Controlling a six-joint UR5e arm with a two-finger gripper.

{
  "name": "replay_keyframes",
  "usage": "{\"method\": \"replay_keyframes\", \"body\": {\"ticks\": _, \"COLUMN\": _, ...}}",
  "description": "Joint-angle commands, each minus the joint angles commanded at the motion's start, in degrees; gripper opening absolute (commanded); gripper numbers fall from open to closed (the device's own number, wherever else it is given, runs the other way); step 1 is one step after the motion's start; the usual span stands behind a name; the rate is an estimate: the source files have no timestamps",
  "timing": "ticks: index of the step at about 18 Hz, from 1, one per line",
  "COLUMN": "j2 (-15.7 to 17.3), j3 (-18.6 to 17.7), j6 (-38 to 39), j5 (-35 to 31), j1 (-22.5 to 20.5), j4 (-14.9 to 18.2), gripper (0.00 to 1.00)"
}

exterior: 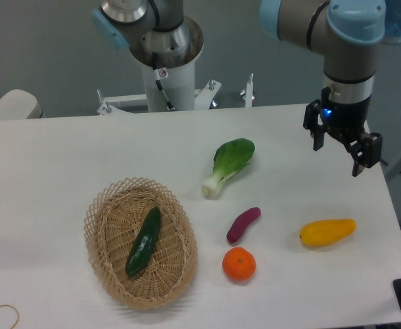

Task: Pick up the cucumber from the basket
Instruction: 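Move the gripper from beside the yellow squash over the wicker basket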

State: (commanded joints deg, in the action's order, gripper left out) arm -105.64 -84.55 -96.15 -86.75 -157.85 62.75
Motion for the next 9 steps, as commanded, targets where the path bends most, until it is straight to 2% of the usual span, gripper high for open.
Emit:
{"method": "replay_keyframes", "body": {"ticks": 5, "j2": 0.8, "j3": -1.1, "j6": 0.0, "j5": 0.1, "j1": 0.9, "j4": -0.4, "gripper": 1.0}}
{"method": "replay_keyframes", "body": {"ticks": 9, "j2": 1.5, "j3": -3.8, "j6": 0.8, "j5": 0.3, "j1": 3.2, "j4": -0.4, "gripper": 1.0}}
